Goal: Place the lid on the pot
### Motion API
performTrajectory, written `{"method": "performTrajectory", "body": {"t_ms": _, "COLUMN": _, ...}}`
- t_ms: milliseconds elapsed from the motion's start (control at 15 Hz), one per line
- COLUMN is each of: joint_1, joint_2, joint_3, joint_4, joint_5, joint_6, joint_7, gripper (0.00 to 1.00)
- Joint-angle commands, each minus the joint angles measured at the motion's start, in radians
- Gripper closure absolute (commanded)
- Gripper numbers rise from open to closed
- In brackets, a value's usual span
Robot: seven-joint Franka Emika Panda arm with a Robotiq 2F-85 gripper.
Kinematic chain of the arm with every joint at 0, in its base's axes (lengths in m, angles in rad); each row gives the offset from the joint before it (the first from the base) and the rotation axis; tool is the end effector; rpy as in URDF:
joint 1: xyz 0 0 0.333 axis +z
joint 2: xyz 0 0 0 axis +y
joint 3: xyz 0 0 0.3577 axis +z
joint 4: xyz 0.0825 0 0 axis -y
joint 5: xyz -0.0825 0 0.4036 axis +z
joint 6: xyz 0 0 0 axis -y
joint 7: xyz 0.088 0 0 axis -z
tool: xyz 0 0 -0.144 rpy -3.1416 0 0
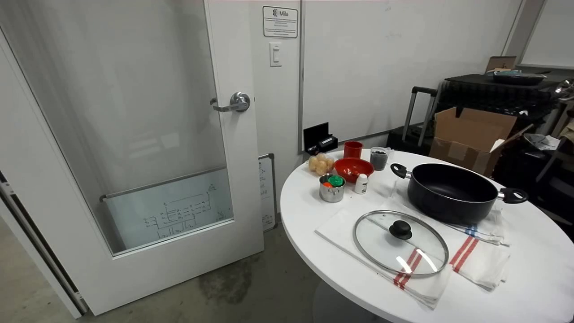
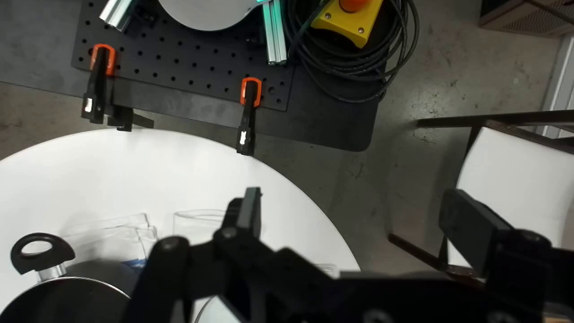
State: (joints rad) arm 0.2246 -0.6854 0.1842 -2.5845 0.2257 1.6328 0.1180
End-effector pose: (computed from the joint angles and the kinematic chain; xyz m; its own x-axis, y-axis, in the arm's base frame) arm 0.2596 0.1474 0.4445 0.9415 0.1893 -0.2788 0.1784 -0.9819 -0.0644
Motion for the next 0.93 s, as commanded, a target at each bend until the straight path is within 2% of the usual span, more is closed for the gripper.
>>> {"method": "performTrajectory", "body": {"t_ms": 0, "joint_1": -0.011, "joint_2": -0.001, "joint_3": 0.009, "joint_4": 0.002, "joint_5": 0.004, "joint_6": -0.004, "joint_7": -0.006, "gripper": 0.00}}
{"method": "performTrajectory", "body": {"t_ms": 467, "joint_1": -0.016, "joint_2": 0.029, "joint_3": 0.016, "joint_4": 0.009, "joint_5": -0.001, "joint_6": 0.022, "joint_7": -0.004, "gripper": 0.00}}
{"method": "performTrajectory", "body": {"t_ms": 667, "joint_1": -0.022, "joint_2": 0.092, "joint_3": 0.037, "joint_4": 0.016, "joint_5": -0.021, "joint_6": 0.088, "joint_7": -0.003, "gripper": 0.00}}
{"method": "performTrajectory", "body": {"t_ms": 867, "joint_1": -0.026, "joint_2": 0.214, "joint_3": 0.067, "joint_4": 0.031, "joint_5": -0.045, "joint_6": 0.214, "joint_7": 0.009, "gripper": 0.00}}
